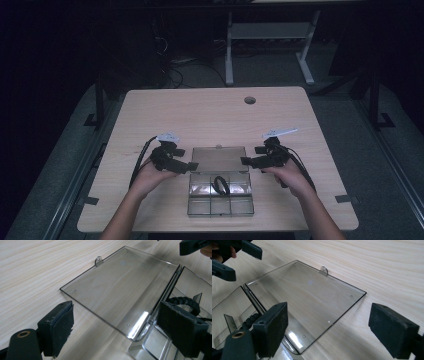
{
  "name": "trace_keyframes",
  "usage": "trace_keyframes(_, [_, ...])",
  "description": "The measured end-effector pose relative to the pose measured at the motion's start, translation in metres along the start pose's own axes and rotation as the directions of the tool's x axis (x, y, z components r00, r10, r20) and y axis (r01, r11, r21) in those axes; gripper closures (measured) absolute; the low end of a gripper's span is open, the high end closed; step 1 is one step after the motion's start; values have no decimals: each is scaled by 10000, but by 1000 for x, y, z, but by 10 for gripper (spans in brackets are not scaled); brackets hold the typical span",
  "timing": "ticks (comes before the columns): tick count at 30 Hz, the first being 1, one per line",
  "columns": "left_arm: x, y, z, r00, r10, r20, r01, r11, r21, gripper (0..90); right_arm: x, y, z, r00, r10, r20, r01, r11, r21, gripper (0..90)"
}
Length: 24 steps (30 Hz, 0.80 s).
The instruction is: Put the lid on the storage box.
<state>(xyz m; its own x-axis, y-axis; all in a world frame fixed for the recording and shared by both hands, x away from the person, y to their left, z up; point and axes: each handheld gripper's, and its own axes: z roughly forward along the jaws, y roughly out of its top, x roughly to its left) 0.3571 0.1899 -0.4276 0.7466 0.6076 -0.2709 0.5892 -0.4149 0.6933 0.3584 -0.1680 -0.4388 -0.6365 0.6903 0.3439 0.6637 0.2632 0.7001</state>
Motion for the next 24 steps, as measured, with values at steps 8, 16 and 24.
trace_keyframes(8, [9,2,13,9989,-432,191,427,9987,283,144,-4,0,12,9992,368,-166,-363,9988,316,157])
trace_keyframes(16, [16,0,25,9940,-981,490,951,9936,611,145,-8,4,21,9970,753,-193,-737,9944,756,154])
trace_keyframes(24, [16,-2,32,9865,-1410,834,1322,9859,1026,145,-7,1,27,9959,785,-446,-727,9902,1195,153])
